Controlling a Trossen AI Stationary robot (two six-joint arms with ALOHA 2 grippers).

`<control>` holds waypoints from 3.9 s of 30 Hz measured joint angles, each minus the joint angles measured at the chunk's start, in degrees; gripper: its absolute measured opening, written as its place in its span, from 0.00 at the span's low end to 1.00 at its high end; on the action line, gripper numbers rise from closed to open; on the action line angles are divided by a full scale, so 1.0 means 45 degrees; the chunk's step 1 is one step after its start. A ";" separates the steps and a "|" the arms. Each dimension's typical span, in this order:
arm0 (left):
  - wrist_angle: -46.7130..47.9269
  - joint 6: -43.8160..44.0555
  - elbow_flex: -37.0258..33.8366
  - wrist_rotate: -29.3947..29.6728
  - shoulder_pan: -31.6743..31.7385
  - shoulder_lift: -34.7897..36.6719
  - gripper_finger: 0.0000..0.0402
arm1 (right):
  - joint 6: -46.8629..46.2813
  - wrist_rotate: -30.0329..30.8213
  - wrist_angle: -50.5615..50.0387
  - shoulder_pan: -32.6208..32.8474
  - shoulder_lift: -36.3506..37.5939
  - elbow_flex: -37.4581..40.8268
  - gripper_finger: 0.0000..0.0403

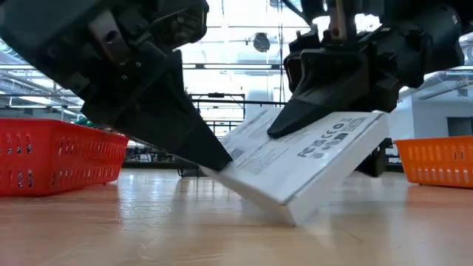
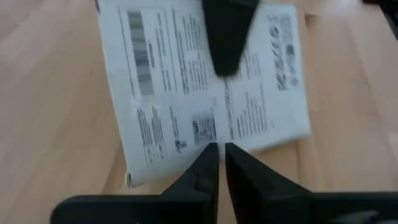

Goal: Pick and place items into bin
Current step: Put the white card reader box into the orange bin, then return to Home Position

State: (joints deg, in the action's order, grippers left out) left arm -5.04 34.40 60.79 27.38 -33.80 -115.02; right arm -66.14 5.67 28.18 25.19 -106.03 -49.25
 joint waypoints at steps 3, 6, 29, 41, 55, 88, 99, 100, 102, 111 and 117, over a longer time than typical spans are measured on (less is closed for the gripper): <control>0.0066 -0.0588 -0.0097 -0.0017 -0.0190 0.0297 0.09 | 0.0371 0.0001 -0.0705 0.0036 0.0762 0.0005 0.10; -0.0094 -0.0883 -0.0071 0.0035 -0.0328 0.0620 0.09 | 0.0235 0.0037 -0.2830 0.0180 0.2002 0.0000 0.10; -0.1681 -0.1118 0.0005 -0.0789 0.0471 0.0767 0.09 | 0.5322 0.1525 -1.8728 0.1607 1.1895 -0.0015 0.09; -0.1810 -0.0621 0.0010 -0.1453 0.1444 0.0771 0.09 | 1.0460 0.2491 -2.1758 0.1481 1.1049 -0.0015 0.15; -0.1801 -0.0488 0.0015 -0.1548 0.1601 0.0786 0.09 | 1.0073 0.3220 -2.1654 0.1485 0.7853 -0.0005 0.17; -0.1889 -0.0833 0.0025 -0.1546 0.1395 0.0791 0.09 | 1.1737 0.3837 -2.4083 0.2084 0.7702 -0.2086 0.80; -0.1889 -0.0920 0.0025 -0.1801 0.1390 0.0791 0.09 | 1.1597 0.4076 -2.2379 0.2243 0.7693 -0.2973 0.79; -0.1884 -0.0920 0.0025 -0.1865 0.1390 0.0791 0.09 | 1.1618 0.4227 -2.2215 0.2287 0.7696 -0.2973 0.79; -0.1889 -0.0919 0.0025 -0.1997 0.1390 0.0791 0.09 | 1.1778 0.4394 -2.1671 0.2296 0.7696 -0.2973 0.79; -0.1903 -0.0986 0.0025 -0.2031 0.1390 0.0791 0.09 | 1.1881 0.1767 -1.4006 0.1842 0.7467 -0.2820 0.79; -0.1372 -0.2594 0.0059 -0.2550 0.1507 0.1331 0.09 | 1.3146 0.1711 -0.9084 0.1742 0.7514 -0.2057 0.79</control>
State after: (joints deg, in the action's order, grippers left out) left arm -11.21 22.73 61.06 15.90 -27.02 -109.03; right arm -6.98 13.37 -12.70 33.03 -72.21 -58.51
